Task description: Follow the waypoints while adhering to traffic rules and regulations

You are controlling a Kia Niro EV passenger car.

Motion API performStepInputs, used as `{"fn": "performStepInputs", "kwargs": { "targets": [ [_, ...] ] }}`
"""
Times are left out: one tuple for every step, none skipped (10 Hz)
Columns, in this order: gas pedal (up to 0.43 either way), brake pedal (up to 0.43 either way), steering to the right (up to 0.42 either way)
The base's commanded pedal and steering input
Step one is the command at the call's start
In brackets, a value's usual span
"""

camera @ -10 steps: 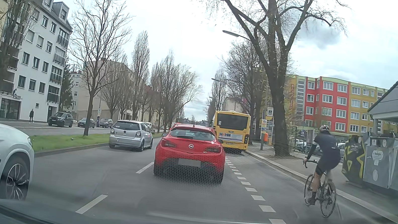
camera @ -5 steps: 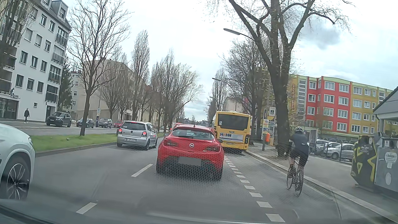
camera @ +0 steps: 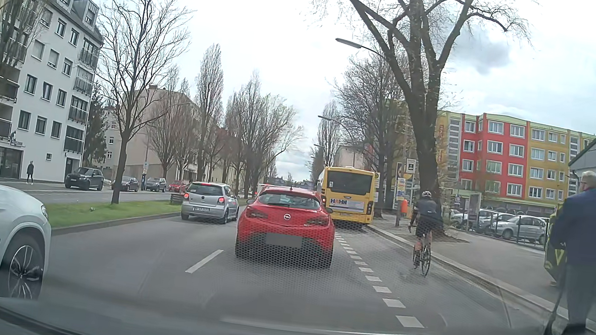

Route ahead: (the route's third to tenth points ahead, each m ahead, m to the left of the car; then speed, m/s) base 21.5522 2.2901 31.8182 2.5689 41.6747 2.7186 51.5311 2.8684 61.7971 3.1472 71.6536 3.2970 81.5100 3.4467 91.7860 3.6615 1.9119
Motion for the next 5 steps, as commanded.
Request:
{"fn": "performStepInputs", "kwargs": {
  "targets": [
    [0.087,0.000,0.001],
    [0.087,0.000,0.001],
    [0.079,0.000,0.001],
    [0.067,0.000,0.001],
    [0.059,0.000,0.001]
  ]
}}
